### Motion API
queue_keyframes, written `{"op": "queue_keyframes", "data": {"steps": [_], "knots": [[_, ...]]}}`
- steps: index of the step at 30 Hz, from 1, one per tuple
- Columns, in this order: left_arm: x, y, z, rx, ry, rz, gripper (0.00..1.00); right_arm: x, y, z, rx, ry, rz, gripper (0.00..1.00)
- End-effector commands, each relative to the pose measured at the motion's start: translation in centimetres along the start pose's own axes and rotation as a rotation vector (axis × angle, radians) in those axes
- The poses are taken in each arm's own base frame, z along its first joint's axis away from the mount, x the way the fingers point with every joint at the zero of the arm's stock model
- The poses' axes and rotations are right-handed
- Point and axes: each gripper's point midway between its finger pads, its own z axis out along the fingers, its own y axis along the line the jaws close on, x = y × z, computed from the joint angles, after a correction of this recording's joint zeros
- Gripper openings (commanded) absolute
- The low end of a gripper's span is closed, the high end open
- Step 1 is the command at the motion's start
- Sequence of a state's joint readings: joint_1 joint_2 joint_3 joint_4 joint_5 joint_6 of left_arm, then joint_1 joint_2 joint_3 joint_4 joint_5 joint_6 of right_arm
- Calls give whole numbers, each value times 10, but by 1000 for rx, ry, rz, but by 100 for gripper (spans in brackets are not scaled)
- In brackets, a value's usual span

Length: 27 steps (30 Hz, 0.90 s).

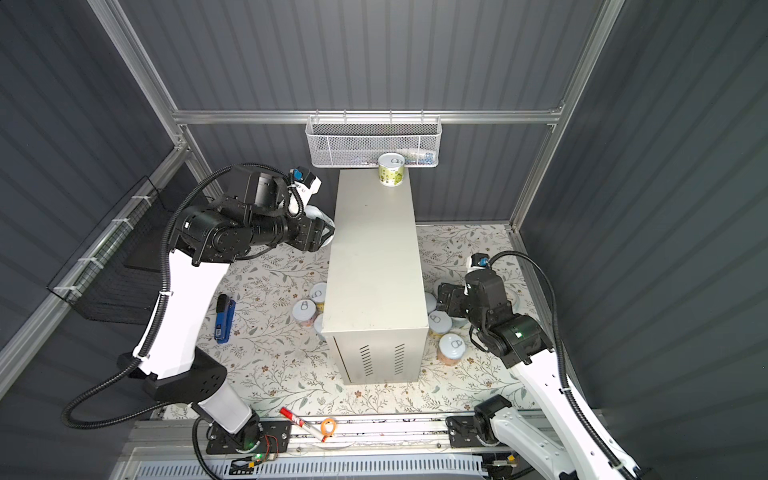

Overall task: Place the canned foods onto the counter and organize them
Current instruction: 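Grasp the pale-blue-labelled can with the left gripper and lift it up, then set the pale-blue can on the cabinet top while the right gripper reaches toward it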

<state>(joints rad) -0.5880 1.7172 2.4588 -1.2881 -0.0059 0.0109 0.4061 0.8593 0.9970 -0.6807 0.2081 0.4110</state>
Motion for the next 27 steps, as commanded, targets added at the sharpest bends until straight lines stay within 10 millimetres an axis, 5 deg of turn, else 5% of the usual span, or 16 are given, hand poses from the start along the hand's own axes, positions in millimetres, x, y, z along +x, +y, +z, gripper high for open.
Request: {"op": "queue_keyframes", "data": {"steps": [1, 11, 21, 27], "knots": [[-8, -20, -7, 125, -18, 50, 0, -14, 4, -7, -17, -32, -6, 99], [-25, -48, 20, 233, -53, 69, 0, -31, 12, -14, -43, -67, -13, 99], [-14, -61, 50, 214, 9, 92, 0, -60, 33, -26, -129, -122, -1, 99], [-15, -57, 52, 183, -2, 93, 28, -84, 46, -41, -186, -171, 0, 99]]}}
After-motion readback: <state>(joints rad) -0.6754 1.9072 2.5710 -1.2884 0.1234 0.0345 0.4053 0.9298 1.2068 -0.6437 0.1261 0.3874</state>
